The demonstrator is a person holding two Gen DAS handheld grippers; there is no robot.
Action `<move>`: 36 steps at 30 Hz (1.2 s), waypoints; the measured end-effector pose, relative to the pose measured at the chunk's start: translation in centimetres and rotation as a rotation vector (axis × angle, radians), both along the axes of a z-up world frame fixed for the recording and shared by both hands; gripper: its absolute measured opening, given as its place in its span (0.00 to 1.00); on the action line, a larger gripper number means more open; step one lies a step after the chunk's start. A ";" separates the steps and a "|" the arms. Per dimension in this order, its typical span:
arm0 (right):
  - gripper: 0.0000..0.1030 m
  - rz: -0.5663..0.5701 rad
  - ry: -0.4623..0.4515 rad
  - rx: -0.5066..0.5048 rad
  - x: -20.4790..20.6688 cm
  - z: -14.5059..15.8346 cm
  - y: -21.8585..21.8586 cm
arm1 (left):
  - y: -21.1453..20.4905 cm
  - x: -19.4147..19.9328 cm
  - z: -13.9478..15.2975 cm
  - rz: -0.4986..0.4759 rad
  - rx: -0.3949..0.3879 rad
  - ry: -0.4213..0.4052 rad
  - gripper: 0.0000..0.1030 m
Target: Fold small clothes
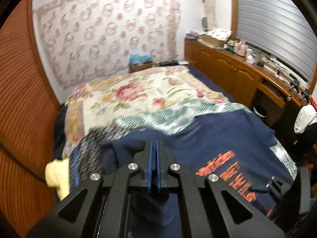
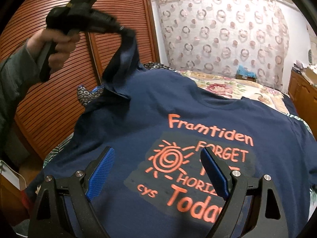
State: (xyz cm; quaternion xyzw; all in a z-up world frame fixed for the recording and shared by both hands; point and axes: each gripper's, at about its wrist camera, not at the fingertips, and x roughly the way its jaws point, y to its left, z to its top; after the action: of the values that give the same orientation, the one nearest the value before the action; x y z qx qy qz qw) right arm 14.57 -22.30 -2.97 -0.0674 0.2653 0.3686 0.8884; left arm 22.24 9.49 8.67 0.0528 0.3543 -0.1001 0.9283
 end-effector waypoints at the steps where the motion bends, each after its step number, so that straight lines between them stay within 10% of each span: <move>1: 0.87 -0.008 0.003 0.001 0.1 -0.1 -0.3 | -1.1 0.3 0.2 -0.018 0.007 -0.001 0.04; 4: 0.87 -0.033 0.013 0.006 0.4 -0.1 -1.1 | -3.1 0.3 0.1 -0.072 0.011 0.003 0.13; 6: 0.87 -0.051 0.017 0.015 0.5 0.0 -1.9 | -3.6 0.0 -0.3 -0.084 0.019 0.010 0.47; 10: 0.87 -0.084 0.028 0.039 0.8 0.4 -3.1 | -3.5 -0.5 -1.6 -0.082 0.015 0.034 0.80; 26: 0.87 -0.178 0.027 0.031 -0.2 0.7 -4.3 | -0.9 -9.4 -12.3 0.000 0.081 0.125 0.81; 36: 0.87 -0.293 0.038 0.000 0.4 1.8 -6.4 | -6.0 -10.9 -14.7 -0.062 0.042 0.101 0.81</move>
State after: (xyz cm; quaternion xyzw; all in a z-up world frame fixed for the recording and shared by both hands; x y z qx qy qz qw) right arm 14.94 -28.75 -1.22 -0.0210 0.2891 0.2360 0.9275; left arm 11.33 3.48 -6.00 0.0781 0.4009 -0.1237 0.9044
